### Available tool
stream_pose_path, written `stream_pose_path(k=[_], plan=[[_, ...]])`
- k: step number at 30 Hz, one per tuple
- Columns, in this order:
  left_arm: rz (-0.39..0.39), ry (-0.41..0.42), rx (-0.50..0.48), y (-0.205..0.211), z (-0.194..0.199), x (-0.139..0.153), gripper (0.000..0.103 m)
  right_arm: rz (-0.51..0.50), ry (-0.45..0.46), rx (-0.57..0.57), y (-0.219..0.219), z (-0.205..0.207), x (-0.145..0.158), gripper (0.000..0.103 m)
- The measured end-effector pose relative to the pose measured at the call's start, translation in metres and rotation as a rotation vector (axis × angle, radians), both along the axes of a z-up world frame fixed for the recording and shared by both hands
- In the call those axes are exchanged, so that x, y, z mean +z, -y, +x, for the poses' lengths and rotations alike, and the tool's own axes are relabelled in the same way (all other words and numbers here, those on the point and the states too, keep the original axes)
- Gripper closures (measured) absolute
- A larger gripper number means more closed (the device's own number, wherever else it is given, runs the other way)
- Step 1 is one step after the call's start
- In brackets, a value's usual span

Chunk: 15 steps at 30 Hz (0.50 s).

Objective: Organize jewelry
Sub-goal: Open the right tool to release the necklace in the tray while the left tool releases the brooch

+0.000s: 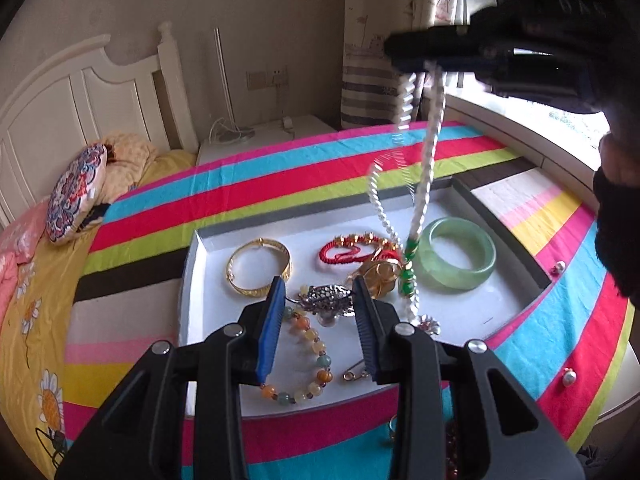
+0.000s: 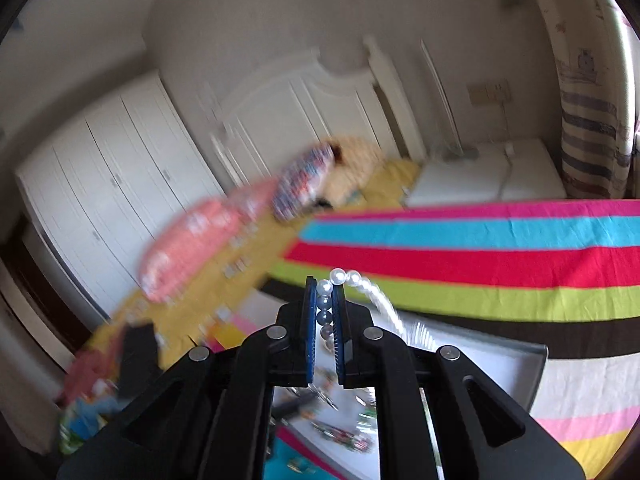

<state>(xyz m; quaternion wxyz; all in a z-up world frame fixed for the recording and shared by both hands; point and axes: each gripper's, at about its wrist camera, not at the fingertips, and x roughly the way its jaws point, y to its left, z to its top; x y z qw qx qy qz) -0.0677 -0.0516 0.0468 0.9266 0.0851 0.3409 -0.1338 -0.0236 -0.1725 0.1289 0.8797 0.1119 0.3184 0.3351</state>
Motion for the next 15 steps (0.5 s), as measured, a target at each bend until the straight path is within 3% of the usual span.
stream_pose_path(k=[6,8,10,15], plan=[[-0.017,-0.056,0.043,-0.009,0.016,-0.023,0.066,-0.204,-0.089,0.018,-0.036,0.017,-0.057,0.094],[-0.037,-0.071,0.055,-0.015,0.020,-0.026,0.060,-0.248,-0.105,0.019,-0.044,0.019,-0.071,0.094],[-0.052,-0.066,0.073,-0.022,0.020,-0.027,0.043,-0.279,-0.132,0.029,-0.050,0.023,-0.086,0.094],[-0.066,-0.042,0.101,-0.033,0.017,-0.023,0.024,-0.359,-0.145,0.048,-0.065,0.017,-0.104,0.093]])
